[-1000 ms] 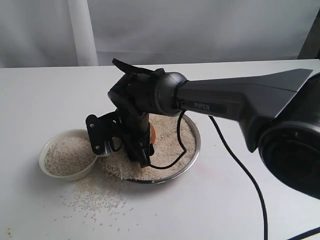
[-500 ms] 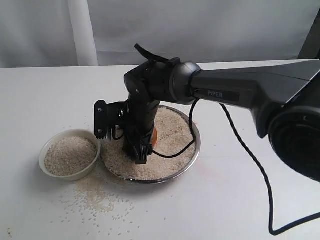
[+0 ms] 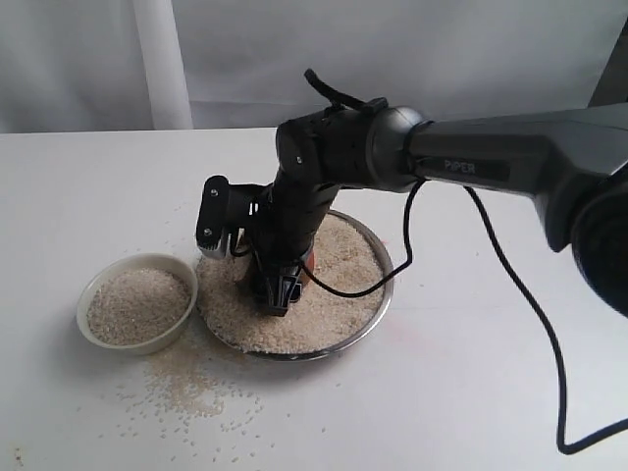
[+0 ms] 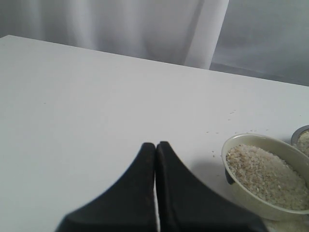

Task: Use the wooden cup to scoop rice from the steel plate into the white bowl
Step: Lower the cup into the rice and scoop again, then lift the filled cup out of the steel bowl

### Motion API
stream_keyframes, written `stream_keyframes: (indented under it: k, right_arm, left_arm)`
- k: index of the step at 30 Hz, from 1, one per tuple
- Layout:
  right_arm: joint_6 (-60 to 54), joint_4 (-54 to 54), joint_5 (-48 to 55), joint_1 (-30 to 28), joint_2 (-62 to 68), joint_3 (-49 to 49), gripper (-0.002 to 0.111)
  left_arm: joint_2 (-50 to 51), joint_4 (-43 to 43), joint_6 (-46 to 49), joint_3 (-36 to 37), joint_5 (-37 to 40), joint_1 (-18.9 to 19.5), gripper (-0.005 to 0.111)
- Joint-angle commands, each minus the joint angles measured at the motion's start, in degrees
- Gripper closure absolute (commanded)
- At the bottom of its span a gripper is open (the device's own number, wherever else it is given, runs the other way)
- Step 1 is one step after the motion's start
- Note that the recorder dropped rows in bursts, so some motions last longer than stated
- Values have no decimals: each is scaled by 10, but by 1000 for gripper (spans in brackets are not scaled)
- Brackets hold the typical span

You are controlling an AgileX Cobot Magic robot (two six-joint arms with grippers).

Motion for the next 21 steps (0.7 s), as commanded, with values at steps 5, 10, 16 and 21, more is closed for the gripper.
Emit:
stream_keyframes:
  k: [5, 10, 16, 21]
  right_arm:
    - [-28, 91, -121, -25, -72, 125, 108]
    - [-33, 146, -222, -38, -127, 215, 108]
    - [-40, 232, -290, -43, -191, 296, 108]
    - [-40, 285, -311, -43, -218, 328, 108]
  left_arm:
    - [-1, 2, -1, -2, -4, 0, 107]
    - [-1, 2, -1, -2, -4, 0, 107]
    - [-1, 2, -1, -2, -4, 0, 107]
    - [-1, 2, -1, -2, -4, 0, 107]
